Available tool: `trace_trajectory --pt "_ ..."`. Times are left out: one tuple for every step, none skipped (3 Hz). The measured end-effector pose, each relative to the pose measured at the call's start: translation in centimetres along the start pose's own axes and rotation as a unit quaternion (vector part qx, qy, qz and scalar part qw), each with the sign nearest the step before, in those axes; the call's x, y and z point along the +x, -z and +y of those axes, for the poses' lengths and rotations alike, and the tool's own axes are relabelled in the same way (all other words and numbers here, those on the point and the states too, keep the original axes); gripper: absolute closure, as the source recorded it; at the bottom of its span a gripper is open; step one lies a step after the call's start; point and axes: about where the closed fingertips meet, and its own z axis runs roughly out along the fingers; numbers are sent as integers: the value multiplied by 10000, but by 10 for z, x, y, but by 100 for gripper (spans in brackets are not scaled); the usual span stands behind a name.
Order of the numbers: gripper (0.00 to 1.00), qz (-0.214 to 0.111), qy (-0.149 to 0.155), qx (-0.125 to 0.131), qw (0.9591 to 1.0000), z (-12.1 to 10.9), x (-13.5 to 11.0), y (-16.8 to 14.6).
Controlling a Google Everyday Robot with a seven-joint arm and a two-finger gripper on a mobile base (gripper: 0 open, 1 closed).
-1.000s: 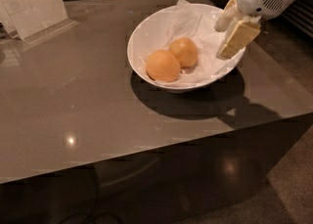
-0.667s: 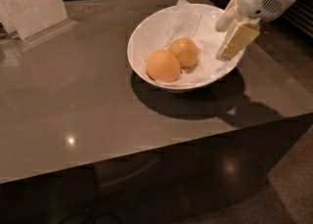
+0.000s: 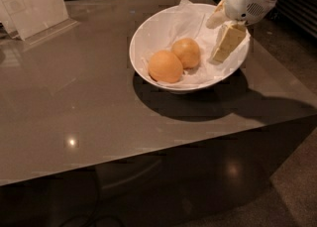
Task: Pick orange from white bowl
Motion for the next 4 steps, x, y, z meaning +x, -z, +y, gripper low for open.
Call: trace_trajectory --pt "21 -105 76 -157 9998 -11 -4 -20" --pt "21 -197 183 -289 9992 -23 -11 -39" --pt "21 -252 299 -455 9982 -31 -16 -60" --pt "21 -321 368 -546 9973 -38 -18 -76"
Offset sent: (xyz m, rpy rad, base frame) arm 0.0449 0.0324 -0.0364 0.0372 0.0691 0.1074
